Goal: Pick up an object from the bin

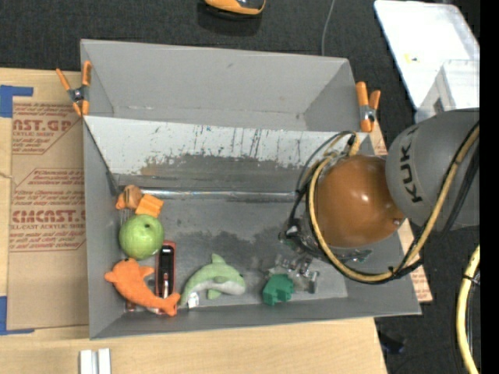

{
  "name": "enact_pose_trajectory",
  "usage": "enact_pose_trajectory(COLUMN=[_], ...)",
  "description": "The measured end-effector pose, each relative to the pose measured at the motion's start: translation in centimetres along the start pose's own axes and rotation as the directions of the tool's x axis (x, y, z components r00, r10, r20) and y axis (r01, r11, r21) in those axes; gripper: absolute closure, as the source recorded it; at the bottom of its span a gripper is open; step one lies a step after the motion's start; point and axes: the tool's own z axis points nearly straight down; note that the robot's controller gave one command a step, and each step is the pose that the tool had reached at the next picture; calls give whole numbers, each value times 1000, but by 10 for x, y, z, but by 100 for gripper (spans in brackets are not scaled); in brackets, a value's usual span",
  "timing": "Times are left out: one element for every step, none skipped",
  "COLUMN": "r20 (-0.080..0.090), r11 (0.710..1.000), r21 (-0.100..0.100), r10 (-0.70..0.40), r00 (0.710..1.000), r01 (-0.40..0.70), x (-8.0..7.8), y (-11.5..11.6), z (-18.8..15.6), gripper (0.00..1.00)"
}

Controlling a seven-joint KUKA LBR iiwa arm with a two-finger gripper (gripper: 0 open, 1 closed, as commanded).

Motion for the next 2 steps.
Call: enact_pose_trajectory(r20=[0, -6], r11=[1000, 1000], r21=[0, -13], r10=[0, -1], r00=[1000, 1000], r01=[0, 1], x=[0, 0], y=[0, 3], z=[0, -25], gripper=[100, 100])
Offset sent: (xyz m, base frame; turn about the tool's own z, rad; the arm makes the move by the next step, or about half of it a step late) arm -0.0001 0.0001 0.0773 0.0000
